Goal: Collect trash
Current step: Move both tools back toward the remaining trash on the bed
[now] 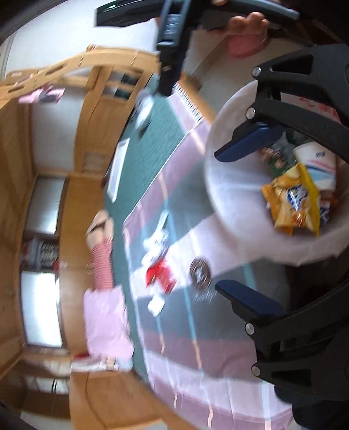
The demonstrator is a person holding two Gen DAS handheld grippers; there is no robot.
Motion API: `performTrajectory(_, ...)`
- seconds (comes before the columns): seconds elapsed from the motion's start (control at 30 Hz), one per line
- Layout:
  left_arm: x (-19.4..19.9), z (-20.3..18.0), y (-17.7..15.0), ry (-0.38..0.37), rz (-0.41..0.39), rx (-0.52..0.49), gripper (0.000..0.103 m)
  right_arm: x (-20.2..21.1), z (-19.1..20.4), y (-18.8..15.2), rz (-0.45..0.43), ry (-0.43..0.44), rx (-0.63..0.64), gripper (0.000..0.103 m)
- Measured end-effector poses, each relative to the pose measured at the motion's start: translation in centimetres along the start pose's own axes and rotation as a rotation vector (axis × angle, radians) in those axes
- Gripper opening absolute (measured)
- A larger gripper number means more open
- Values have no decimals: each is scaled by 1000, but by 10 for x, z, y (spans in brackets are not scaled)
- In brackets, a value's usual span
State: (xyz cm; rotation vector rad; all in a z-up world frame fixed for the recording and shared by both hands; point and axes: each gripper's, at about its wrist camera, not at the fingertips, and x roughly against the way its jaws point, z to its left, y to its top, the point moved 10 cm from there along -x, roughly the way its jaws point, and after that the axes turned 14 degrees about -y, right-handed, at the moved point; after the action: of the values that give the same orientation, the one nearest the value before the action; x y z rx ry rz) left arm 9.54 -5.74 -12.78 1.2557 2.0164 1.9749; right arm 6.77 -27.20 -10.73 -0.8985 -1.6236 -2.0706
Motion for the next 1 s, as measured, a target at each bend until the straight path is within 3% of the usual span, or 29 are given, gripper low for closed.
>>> performTrajectory(0.27, 13, 17, 13, 83, -30, 12, 91, -3, 6, -2, 1, 1, 24, 81)
performTrajectory(0.5, -7, 41, -9, 123, 56, 73, 94, -23, 14, -6, 49, 30, 11, 81)
performTrajectory(0.57, -17, 60, -20, 148, 96, 121, 94, -31, 22, -3, 64, 47, 15, 81)
performTrajectory(0.7, -28, 99, -21, 203, 102, 181, 94, -61, 51, 11, 93, 61, 72, 81)
performTrajectory(0.83, -39, 156, -6, 297, 89, 223, 94, -104, 99, 33, 131, 96, 135, 81)
performTrajectory(1.0, -52, 246, 6, 440, 94, 391, 94, -176, 182, 52, 234, 214, 151, 81)
